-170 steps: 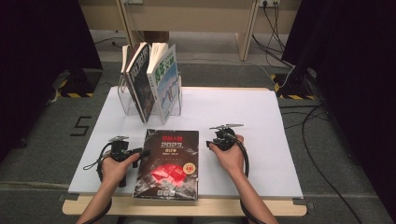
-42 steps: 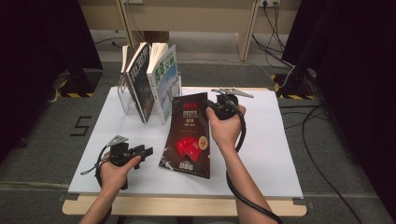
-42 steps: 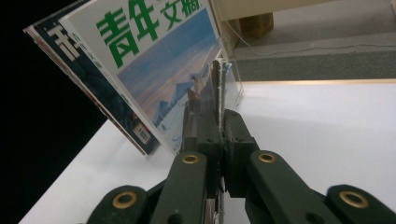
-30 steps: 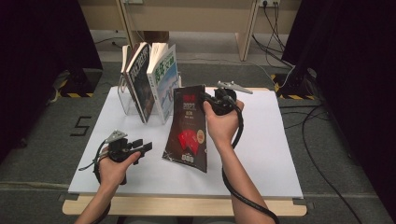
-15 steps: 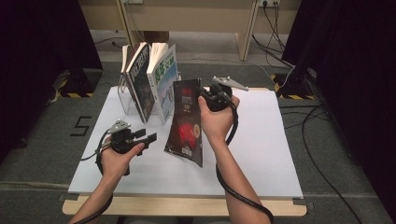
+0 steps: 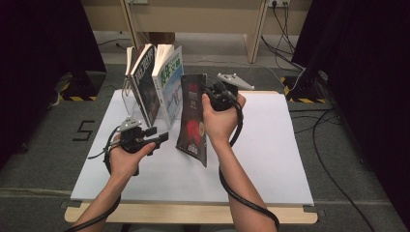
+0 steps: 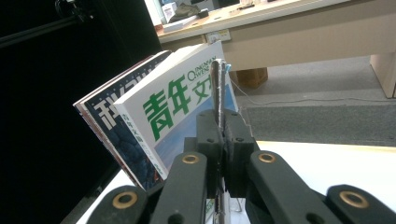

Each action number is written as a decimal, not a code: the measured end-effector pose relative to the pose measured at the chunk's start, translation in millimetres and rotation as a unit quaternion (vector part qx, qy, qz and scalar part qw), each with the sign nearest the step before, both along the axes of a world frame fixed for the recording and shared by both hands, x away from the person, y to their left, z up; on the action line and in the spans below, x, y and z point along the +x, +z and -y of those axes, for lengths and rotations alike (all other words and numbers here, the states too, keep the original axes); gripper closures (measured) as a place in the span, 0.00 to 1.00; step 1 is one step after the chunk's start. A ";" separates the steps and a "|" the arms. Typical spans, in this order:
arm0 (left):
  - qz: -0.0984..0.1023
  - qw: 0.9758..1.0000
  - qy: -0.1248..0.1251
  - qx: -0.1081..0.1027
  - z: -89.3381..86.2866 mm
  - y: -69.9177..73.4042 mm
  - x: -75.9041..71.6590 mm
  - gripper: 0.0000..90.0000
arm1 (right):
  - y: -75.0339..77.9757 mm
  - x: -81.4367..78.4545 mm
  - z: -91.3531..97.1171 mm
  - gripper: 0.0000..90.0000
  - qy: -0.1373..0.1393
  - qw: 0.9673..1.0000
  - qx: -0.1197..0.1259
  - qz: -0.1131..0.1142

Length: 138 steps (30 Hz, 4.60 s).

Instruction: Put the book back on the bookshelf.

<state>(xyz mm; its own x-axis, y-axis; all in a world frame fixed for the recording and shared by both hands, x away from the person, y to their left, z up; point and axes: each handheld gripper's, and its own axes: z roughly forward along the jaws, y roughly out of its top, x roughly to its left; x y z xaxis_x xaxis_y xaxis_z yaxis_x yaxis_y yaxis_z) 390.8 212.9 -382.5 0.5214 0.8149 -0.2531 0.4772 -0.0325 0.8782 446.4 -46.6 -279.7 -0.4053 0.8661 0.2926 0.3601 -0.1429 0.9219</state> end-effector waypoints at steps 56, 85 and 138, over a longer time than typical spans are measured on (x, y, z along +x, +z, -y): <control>0.065 0.997 -0.035 0.032 53.6 55.6 -11.0 0.40 | 15.0 -17.5 -60.1 0.97 0.026 1.000 -0.009 0.012; 0.072 0.996 0.000 0.053 79.5 60.0 10.5 0.58 | 16.5 -13.8 -57.7 0.96 0.033 0.999 -0.032 -0.004; 0.082 0.996 -0.015 -0.009 -20.6 51.9 -26.8 0.96 | -83.8 -38.3 130.0 0.68 -0.015 0.994 -0.085 -0.065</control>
<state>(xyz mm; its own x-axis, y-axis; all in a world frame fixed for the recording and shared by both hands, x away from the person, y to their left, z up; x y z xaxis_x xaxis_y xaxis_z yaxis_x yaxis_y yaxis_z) 364.0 233.5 -330.6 0.5814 0.7941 -0.1771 0.3256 -0.0277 0.9451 408.0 -176.5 -363.6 -0.3470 0.9185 0.1899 0.4764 -0.0018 0.8792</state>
